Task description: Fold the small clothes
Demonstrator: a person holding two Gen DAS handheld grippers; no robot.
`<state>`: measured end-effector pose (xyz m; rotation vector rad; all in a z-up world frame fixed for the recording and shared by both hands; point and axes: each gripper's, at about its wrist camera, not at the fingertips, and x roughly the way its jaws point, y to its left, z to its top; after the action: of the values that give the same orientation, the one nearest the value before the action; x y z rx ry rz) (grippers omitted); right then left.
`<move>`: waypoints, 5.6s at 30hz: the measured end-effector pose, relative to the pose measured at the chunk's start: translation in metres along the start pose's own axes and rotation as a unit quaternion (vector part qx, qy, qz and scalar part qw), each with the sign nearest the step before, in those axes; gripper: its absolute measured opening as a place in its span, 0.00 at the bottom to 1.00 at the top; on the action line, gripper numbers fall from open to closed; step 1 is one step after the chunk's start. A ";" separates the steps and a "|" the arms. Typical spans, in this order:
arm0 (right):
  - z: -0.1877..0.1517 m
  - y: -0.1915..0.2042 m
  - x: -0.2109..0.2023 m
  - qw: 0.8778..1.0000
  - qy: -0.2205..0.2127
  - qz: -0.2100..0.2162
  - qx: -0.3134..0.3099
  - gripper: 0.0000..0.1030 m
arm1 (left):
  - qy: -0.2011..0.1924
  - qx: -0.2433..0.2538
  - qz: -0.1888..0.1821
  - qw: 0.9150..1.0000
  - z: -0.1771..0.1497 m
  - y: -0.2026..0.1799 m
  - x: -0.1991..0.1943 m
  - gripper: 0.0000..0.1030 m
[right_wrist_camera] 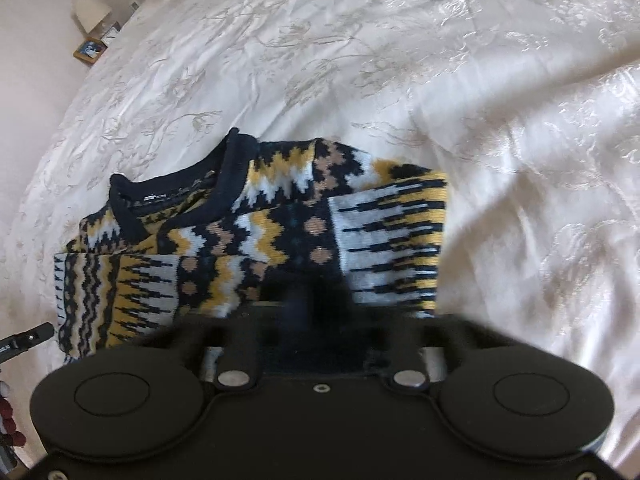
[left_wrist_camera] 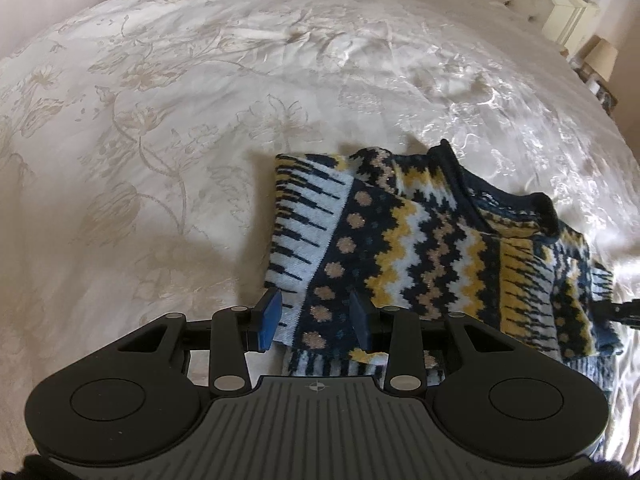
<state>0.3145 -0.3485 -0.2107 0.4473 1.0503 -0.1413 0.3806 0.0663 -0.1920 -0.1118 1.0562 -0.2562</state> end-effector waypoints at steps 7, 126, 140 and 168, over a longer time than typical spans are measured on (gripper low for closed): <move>0.017 0.029 -0.060 0.994 -0.090 0.011 -0.063 0.12 | -0.022 0.013 -0.018 1.000 0.014 -0.014 -0.009 0.35; -0.334 0.017 -0.122 0.998 0.032 -0.047 0.033 0.10 | 0.049 0.097 -0.065 0.992 -0.275 -0.018 -0.123 0.76; -0.340 0.020 -0.117 0.999 0.040 0.006 0.030 0.68 | 0.048 0.076 -0.065 0.994 -0.280 -0.004 -0.101 0.76; -0.342 0.024 -0.101 0.999 0.044 0.007 0.014 1.00 | 0.056 0.118 -0.010 0.991 -0.289 -0.036 -0.065 0.99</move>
<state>-0.0032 -0.1924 -0.2593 0.4899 1.1323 -0.1245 0.0929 0.0579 -0.2716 0.1061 1.1288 -0.4073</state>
